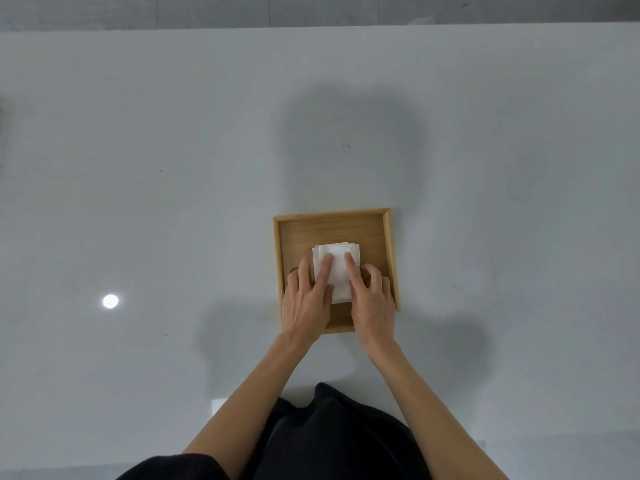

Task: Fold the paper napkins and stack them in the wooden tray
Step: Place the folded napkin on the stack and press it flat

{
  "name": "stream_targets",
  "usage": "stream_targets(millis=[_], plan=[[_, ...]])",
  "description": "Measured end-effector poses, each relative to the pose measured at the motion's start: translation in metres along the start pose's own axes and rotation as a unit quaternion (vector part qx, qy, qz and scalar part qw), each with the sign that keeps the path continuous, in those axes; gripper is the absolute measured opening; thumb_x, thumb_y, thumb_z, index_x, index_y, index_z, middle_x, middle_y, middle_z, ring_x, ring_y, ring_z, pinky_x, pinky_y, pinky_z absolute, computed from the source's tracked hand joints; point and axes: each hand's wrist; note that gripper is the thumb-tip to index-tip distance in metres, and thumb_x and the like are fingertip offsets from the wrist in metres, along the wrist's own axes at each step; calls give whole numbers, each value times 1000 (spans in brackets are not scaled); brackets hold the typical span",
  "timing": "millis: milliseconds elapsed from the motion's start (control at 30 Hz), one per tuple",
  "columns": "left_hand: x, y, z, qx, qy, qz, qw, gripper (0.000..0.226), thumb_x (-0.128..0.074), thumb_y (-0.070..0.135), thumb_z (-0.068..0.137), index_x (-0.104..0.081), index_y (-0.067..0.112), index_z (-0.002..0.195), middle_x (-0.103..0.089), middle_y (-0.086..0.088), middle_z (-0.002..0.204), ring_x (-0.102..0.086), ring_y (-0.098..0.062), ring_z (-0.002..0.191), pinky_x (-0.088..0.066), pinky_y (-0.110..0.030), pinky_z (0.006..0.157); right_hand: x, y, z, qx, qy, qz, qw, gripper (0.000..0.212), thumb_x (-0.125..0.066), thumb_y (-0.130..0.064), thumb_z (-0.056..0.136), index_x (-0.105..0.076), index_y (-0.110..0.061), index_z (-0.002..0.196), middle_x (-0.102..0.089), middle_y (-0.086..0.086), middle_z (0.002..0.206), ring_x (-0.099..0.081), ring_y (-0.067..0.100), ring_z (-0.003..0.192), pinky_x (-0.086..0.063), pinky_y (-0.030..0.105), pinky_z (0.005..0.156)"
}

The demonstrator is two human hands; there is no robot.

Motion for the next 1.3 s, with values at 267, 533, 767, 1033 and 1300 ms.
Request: stream_targets(millis=[267, 533, 767, 1033, 1300], plan=[[-2, 3, 5, -27, -21, 102, 994, 66, -48, 36, 103, -23, 13, 160, -19, -17, 167, -43, -40, 139, -52, -44, 98, 0, 3, 7, -8, -27, -3, 1000, 70, -56, -15, 101, -22, -37, 158, -37, 17, 146, -48, 33, 118, -56, 43, 92], [0, -8, 14, -63, -65, 84, 992, 66, -21, 42, 105, -25, 1, 156, -21, -18, 165, -19, -34, 153, -21, -51, 125, -7, 5, 11, 50, -10, -70, 996, 63, -28, -46, 107, -14, -19, 162, -18, 12, 168, -14, 37, 155, -28, 48, 120], [-7, -10, 16, -35, -97, 55, 993, 70, -16, 46, 104, -2, 1, 156, -3, -16, 167, -2, -30, 155, -6, -46, 127, -15, 3, 12, 28, -22, -66, 997, 62, -25, -46, 107, -15, -17, 161, -24, 14, 166, -19, 37, 154, -33, 47, 117], [16, 14, 6, 185, 39, -263, 946, 53, -39, 25, 108, -25, 13, 158, -40, -4, 159, -33, -19, 146, -31, -38, 119, 10, -8, 15, -184, 4, 357, 916, 55, -26, -43, 109, -19, -24, 160, -31, -1, 164, -26, 15, 150, -22, 38, 124], [13, 41, 3, 233, -45, -388, 890, 42, -37, 29, 108, -36, 17, 148, -33, -6, 145, -33, -23, 135, -35, -40, 115, 17, -39, 8, -220, -56, 506, 832, 54, -27, -39, 110, -14, -26, 161, -29, 0, 161, -31, 17, 147, -32, 37, 120]])
Point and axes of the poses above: each hand's wrist, its own z-axis towards the middle knuckle, its own x-axis out of the back of the hand, y = z × x
